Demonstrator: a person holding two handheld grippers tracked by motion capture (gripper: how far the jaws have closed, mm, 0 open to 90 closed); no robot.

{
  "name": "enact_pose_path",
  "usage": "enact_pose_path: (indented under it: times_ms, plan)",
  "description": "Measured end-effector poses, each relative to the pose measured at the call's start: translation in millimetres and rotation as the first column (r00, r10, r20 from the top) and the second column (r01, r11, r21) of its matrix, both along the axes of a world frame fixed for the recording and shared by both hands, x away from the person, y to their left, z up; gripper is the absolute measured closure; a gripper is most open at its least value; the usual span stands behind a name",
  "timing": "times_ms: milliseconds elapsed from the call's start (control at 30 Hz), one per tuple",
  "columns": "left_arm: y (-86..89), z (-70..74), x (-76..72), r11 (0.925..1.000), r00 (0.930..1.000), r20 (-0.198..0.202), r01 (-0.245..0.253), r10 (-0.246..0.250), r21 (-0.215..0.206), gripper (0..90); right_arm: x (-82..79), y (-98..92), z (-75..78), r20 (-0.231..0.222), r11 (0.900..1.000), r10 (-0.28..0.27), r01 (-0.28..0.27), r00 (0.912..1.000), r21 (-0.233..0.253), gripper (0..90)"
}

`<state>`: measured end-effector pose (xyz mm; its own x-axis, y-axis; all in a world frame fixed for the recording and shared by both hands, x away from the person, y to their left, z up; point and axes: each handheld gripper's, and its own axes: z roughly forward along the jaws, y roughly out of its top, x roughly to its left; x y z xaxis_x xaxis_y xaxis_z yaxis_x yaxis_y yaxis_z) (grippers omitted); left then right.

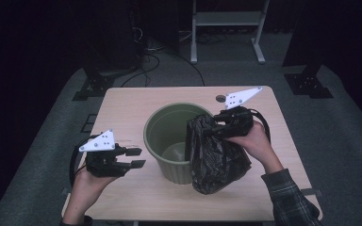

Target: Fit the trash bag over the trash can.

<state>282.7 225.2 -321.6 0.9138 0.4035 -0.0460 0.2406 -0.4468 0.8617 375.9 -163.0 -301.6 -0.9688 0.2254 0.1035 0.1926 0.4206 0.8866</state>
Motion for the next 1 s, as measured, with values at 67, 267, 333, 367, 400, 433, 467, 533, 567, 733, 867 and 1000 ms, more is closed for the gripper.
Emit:
enact_pose_path:
  times_ms: [67,267,333,367,400,433,467,533,567,733,867,1000]
  plan:
    - [-2.4,6.8,1.8,0.9998,0.9999,0.01,0.014,-0.014,-0.015,60.7,-0.1,-0.2,-0.1,0.001,1.0,0.001,-0.001,1.0,0.0,60.2]
    - [-13.1,25.1,16.4,0.9989,0.9983,0.04,0.043,-0.042,-0.021,63.6,-0.1,-0.8,0.4,0.0,1.0,0.007,-0.007,1.0,0.004,60.3]
    - [-18.5,29.4,25.8,0.9987,0.9979,0.049,0.044,-0.043,-0.027,63.5,-0.4,-0.3,0.3,-0.003,1.0,0.011,-0.011,0.9999,0.004,61.0]
    - [-20.2,30.7,29.0,0.9987,0.9975,0.055,0.045,-0.043,-0.025,62.8,-0.4,-0.1,0.2,-0.003,1.0,0.013,-0.013,0.9999,0.005,61.6]
    - [-23.9,32.4,34.1,0.9984,0.9973,0.057,0.048,-0.046,-0.031,62.3,-0.5,0.2,0.2,-0.003,1.0,0.014,-0.014,0.9999,0.005,62.1]
    - [-26.3,33.4,37.0,0.9983,0.9971,0.06,0.05,-0.048,-0.031,61.1,-0.4,0.6,0.1,-0.002,1.0,0.016,-0.016,0.9999,0.008,62.5]
    - [-30.4,34.9,41.4,0.9982,0.9968,0.064,0.05,-0.047,-0.034,59.5,-0.2,0.9,0.1,-0.002,1.0,0.018,-0.018,0.9998,0.01,62.7]
    - [-37.5,37.0,48.3,0.9983,0.9952,0.085,0.052,-0.05,-0.025,56.1,0.2,2.2,0.2,-0.005,1.0,0.024,-0.024,0.9997,0.009,64.3]
    - [-40.0,37.5,51.0,0.9981,0.9945,0.09,0.057,-0.055,-0.024,52.4,0.5,3.1,0.3,-0.005,1.0,0.026,-0.026,0.9997,0.011,64.3]
    - [-55.8,40.9,66.5,0.996,0.9929,0.083,0.087,-0.085,-0.018,52.4,1.0,8.3,0.8,-0.008,0.999,0.039,-0.039,0.9992,0.011,64.8]
    - [-67.6,42.6,74.5,0.994,0.9911,0.079,0.109,-0.107,-0.014,51.1,1.8,12.3,1.5,-0.007,0.998,0.055,-0.055,0.9984,0.012,69.8]
    - [-78.7,43.3,76.0,0.9907,0.9871,0.085,0.136,-0.136,0.003,50.6,1.9,16.6,3.5,-0.003,0.997,0.08,-0.08,0.9968,0.006,78.7]
